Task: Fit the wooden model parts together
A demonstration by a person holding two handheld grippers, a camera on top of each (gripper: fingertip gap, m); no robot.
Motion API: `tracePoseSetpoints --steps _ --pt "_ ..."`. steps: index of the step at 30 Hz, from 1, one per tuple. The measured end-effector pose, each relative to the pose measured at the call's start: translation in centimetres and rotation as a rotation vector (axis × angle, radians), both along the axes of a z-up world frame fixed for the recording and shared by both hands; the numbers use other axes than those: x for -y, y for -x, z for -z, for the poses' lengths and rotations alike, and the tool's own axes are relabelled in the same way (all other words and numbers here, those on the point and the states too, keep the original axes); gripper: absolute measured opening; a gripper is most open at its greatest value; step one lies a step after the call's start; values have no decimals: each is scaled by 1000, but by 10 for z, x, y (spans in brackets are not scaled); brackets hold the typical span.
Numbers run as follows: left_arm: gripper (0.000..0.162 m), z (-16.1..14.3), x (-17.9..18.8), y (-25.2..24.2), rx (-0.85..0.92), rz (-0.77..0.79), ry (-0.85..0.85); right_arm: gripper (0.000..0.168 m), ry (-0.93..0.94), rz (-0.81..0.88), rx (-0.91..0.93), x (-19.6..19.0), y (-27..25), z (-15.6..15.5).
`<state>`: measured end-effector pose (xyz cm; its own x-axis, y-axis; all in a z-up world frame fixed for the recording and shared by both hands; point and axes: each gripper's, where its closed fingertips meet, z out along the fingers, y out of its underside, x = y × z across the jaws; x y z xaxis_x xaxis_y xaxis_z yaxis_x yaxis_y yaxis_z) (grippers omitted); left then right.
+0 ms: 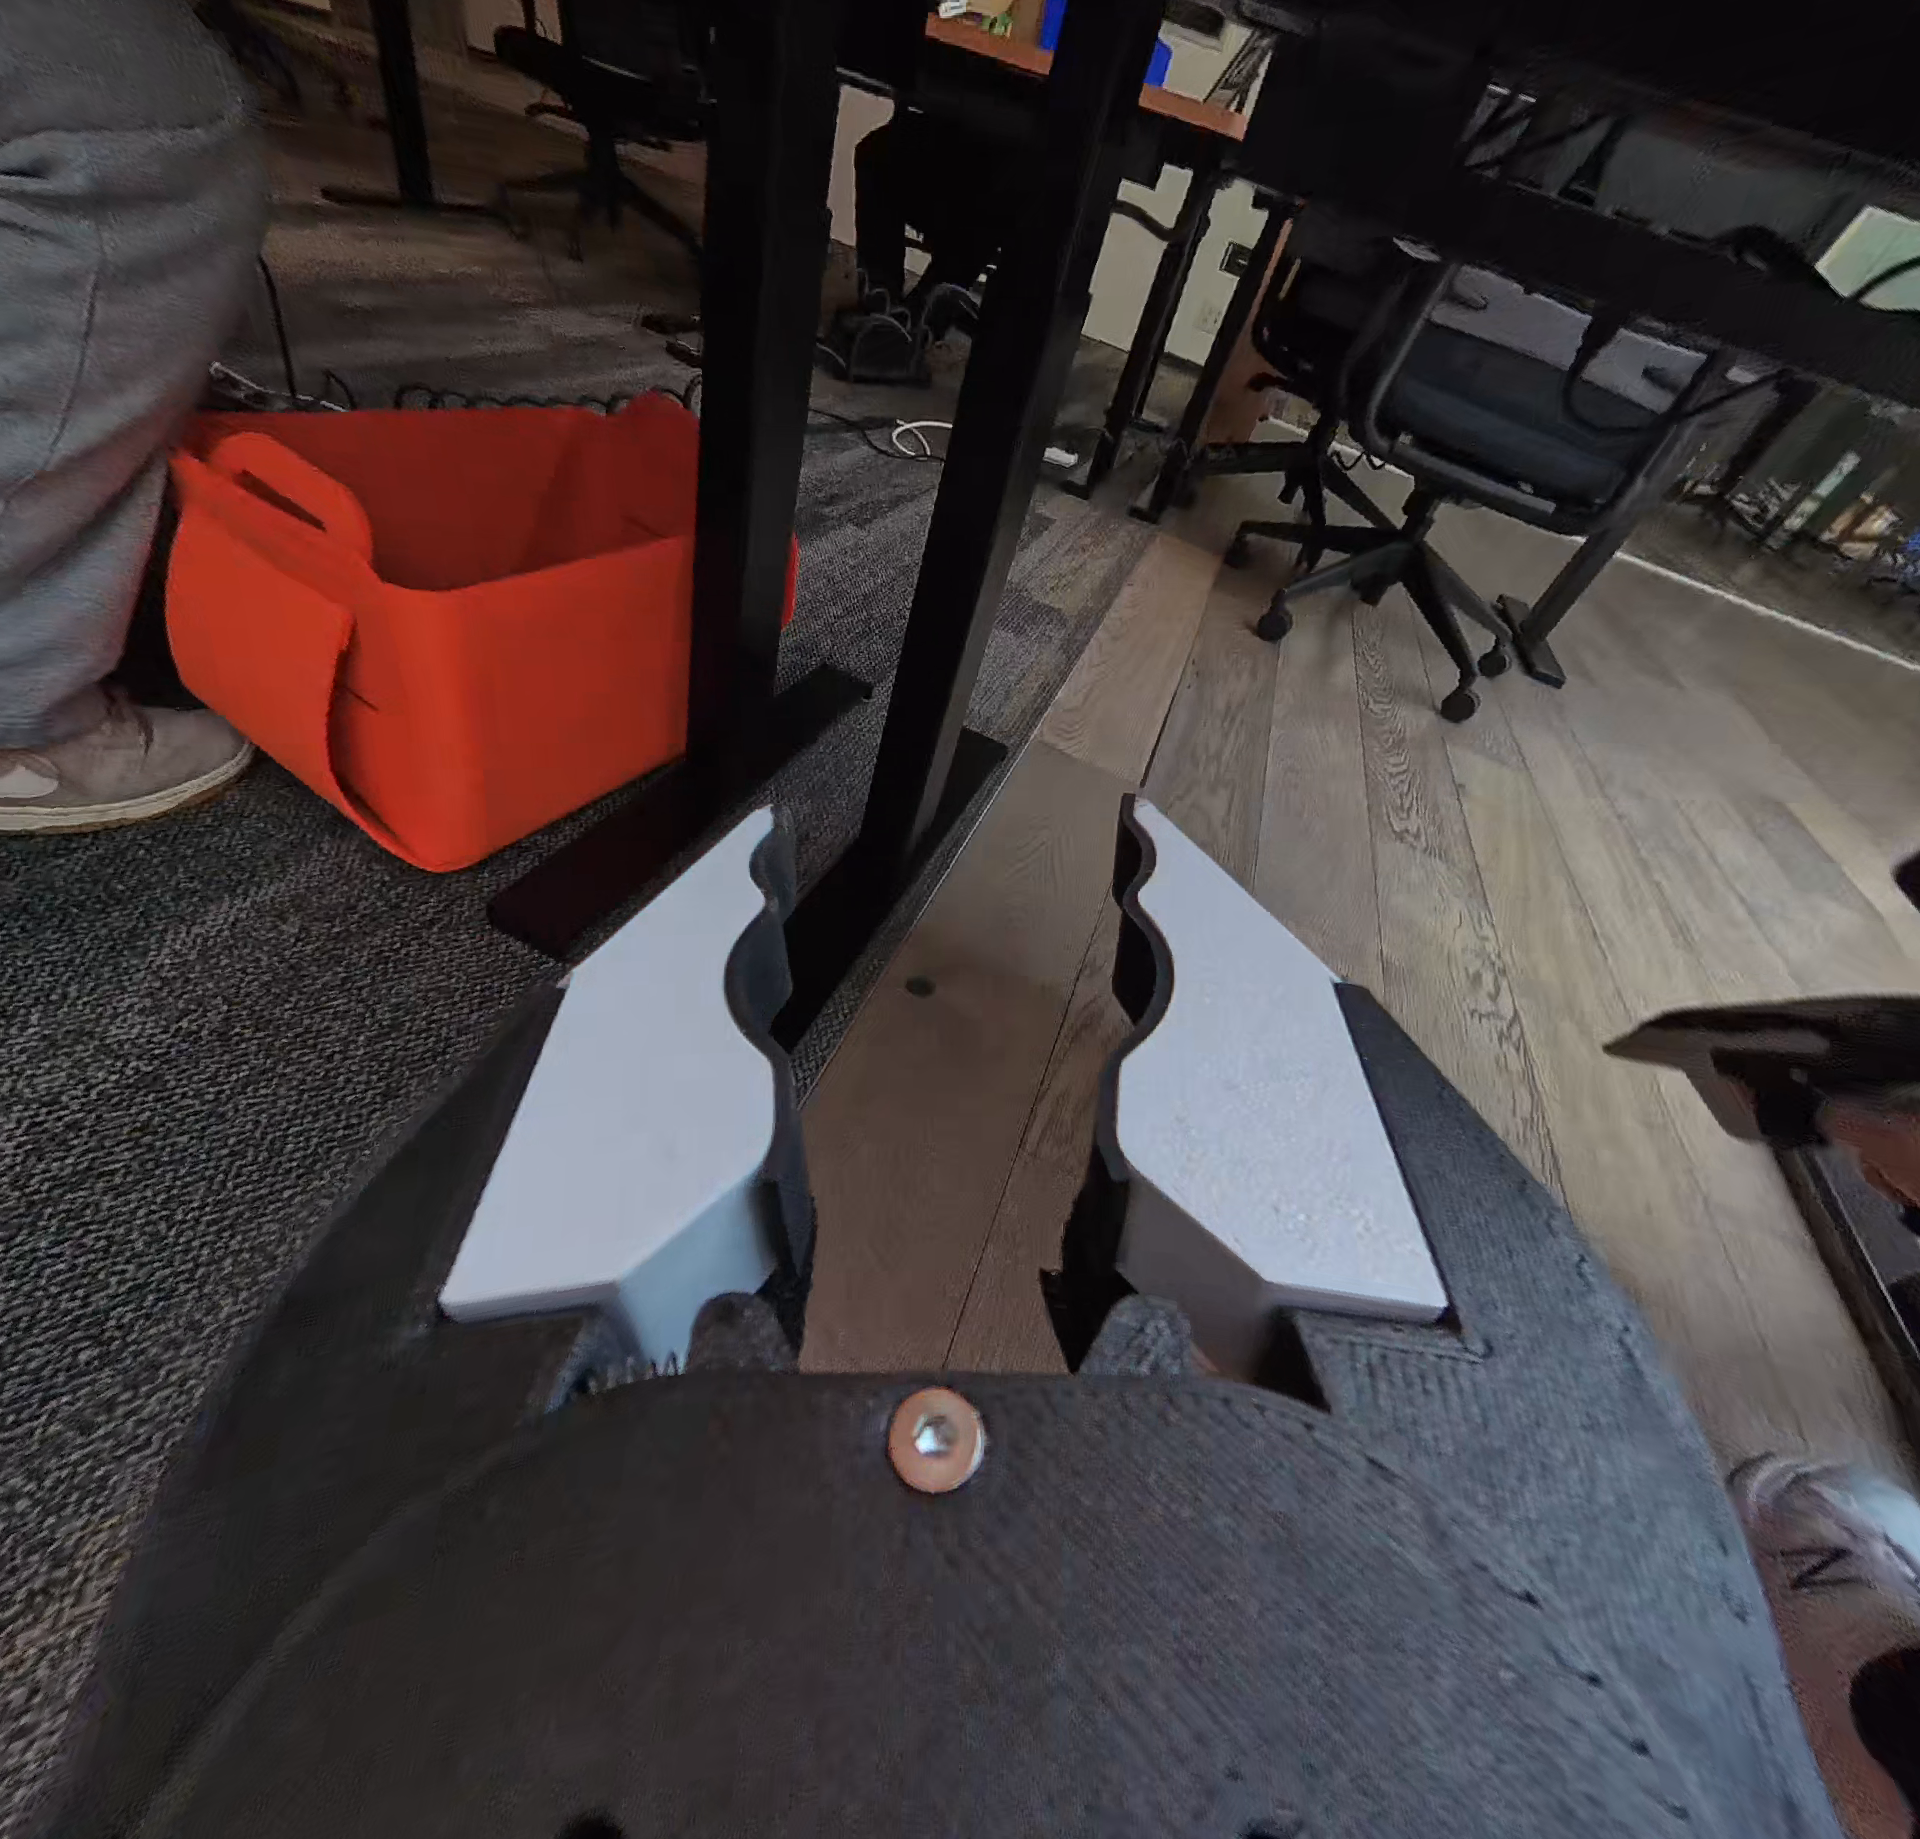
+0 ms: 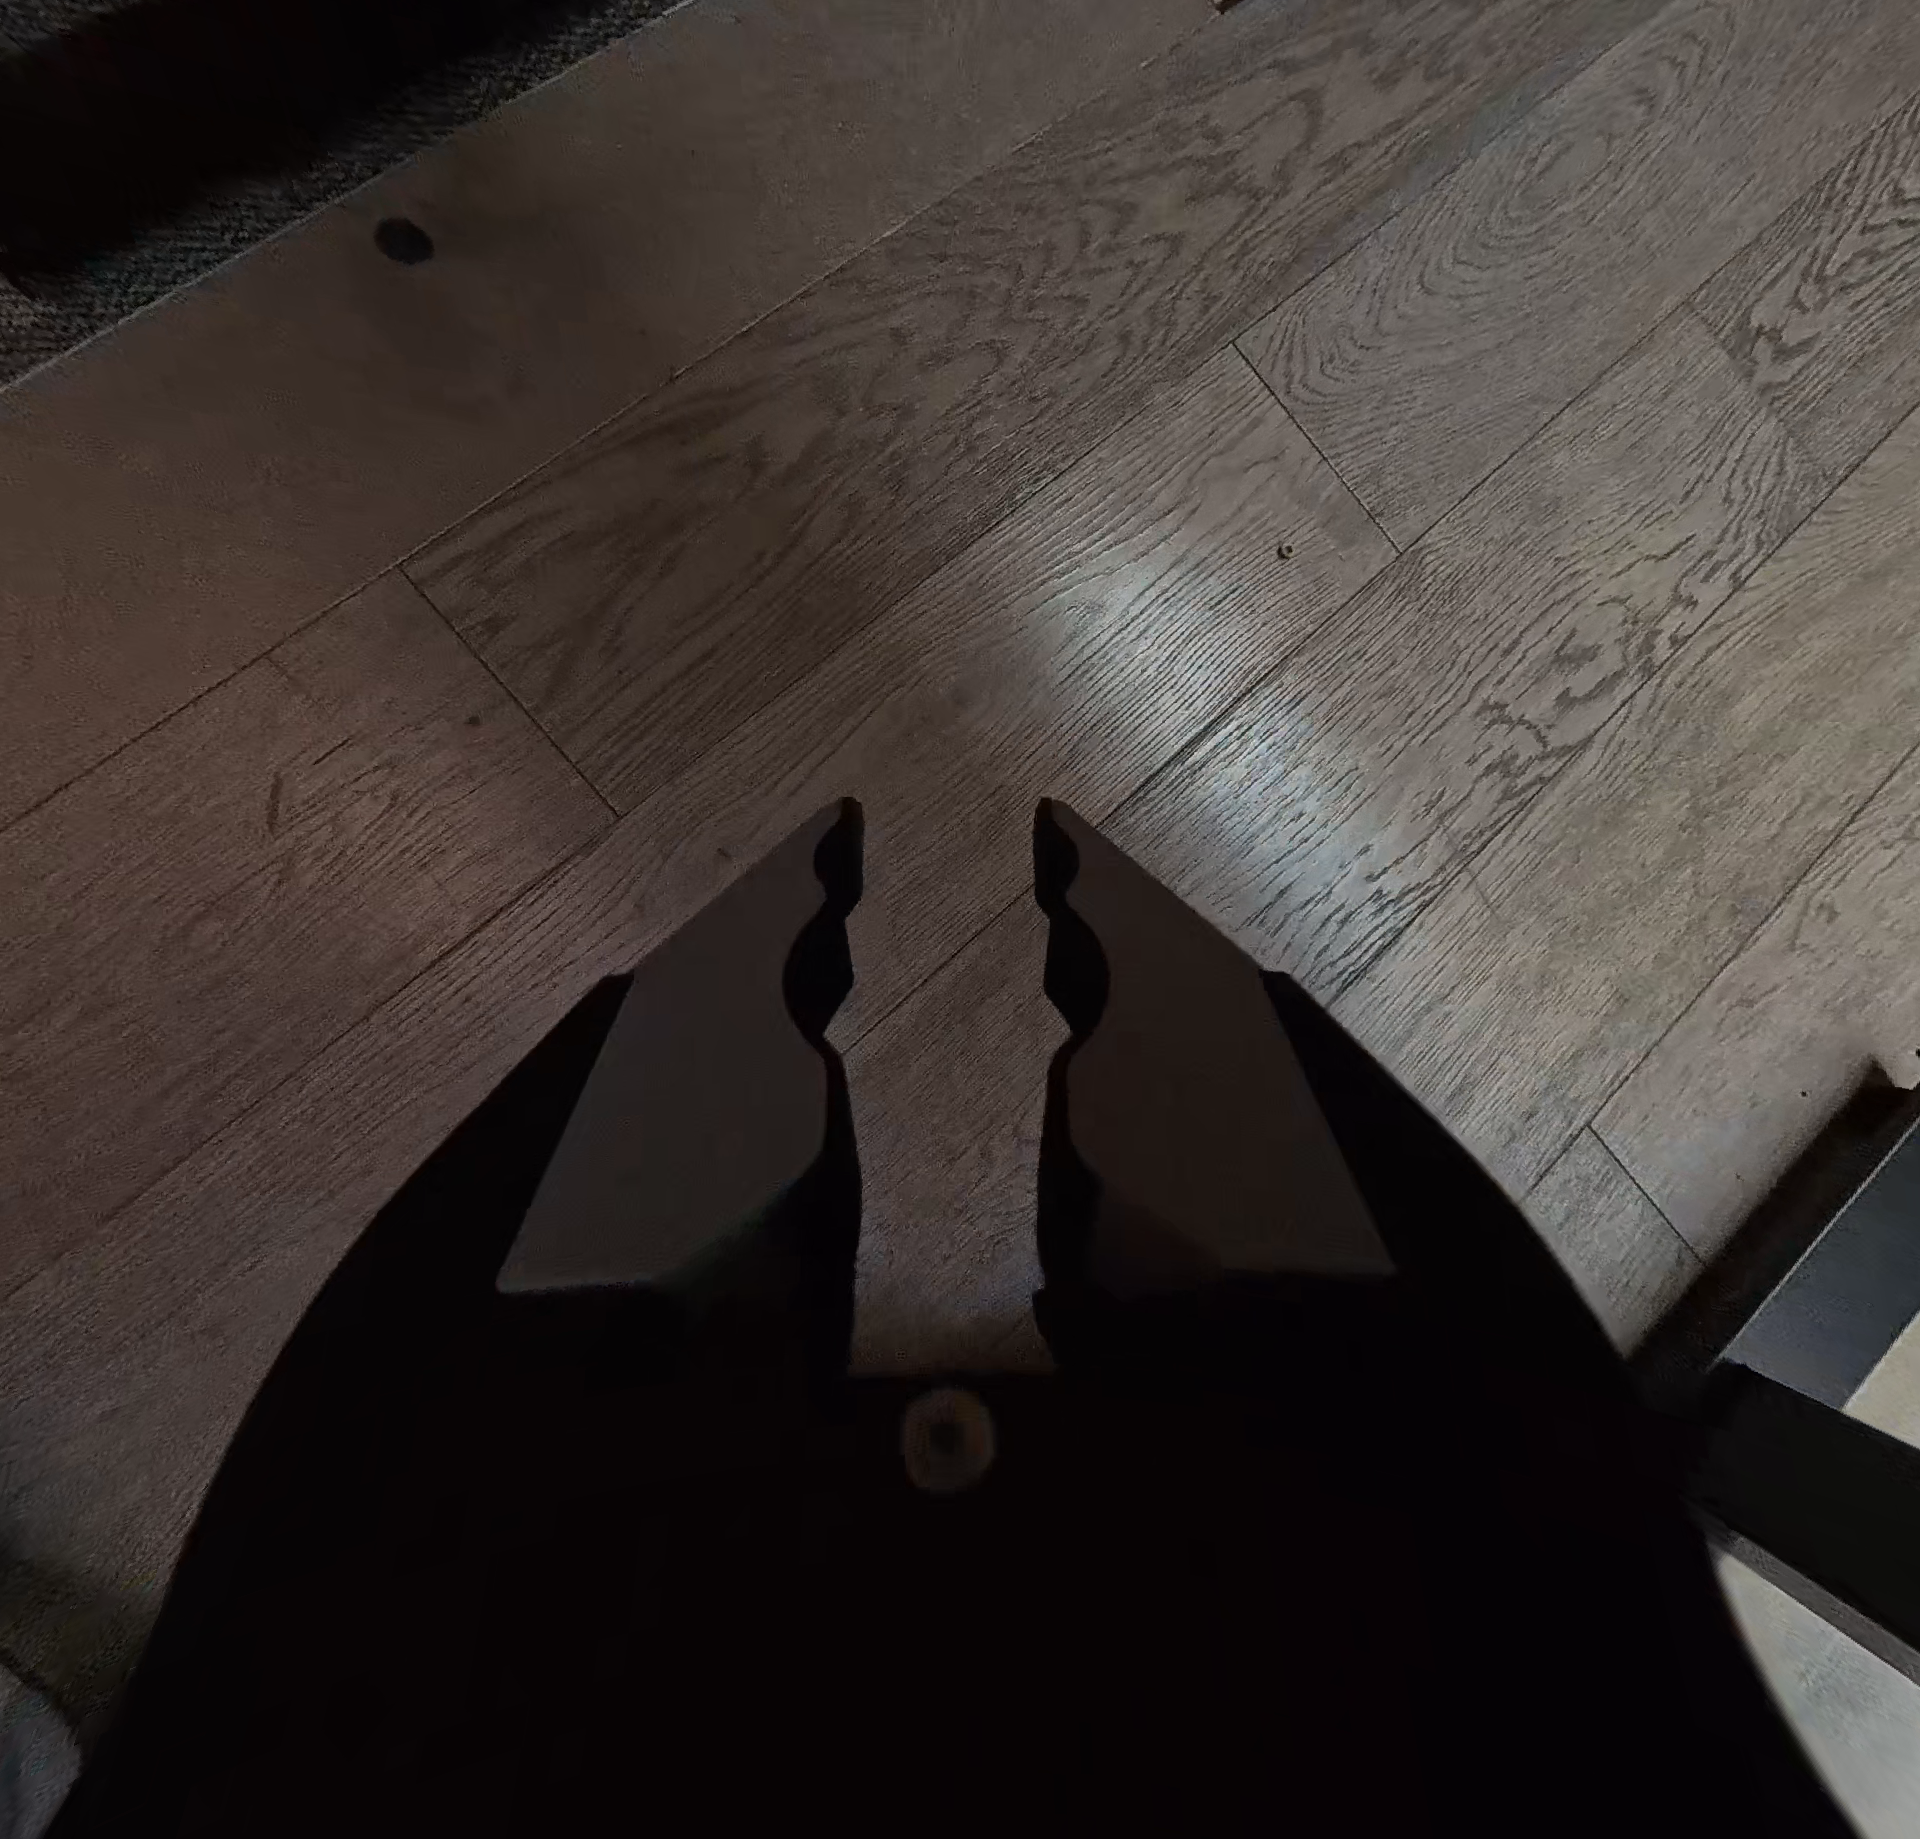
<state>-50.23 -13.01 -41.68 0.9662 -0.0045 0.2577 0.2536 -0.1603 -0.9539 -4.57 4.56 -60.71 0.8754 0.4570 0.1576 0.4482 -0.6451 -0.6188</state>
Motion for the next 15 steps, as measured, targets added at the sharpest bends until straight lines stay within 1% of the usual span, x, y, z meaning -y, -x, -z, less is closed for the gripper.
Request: tracePoseSetpoints --steps 2,4,7,9,10,11,12,15 --pt "61 11 24 7 18 -18 14 35 30 44 -24 -27 -6 20" --pt "64 16 39 18 99 -58 14 35 12 39 -8 -54 -11 33" --pt "65 25 51 31 233 -109 51 35 32 -72 127 -87 -18 72" --pt "65 32 59 28 330 -96 141 31 84 -112 201 -106 -28 103" --pt "64 30 64 23 365 -68 164 30 104 -127 218 -116 -33 116" --pt "61 27 70 19 367 -50 170 30 117 -137 238 -129 -40 129" --pt "58 27 76 20 342 -66 183 29 130 -149 262 -142 -48 141" --pt "56 29 83 21 303 -111 190 29 157 -199 312 -182 -66 175"
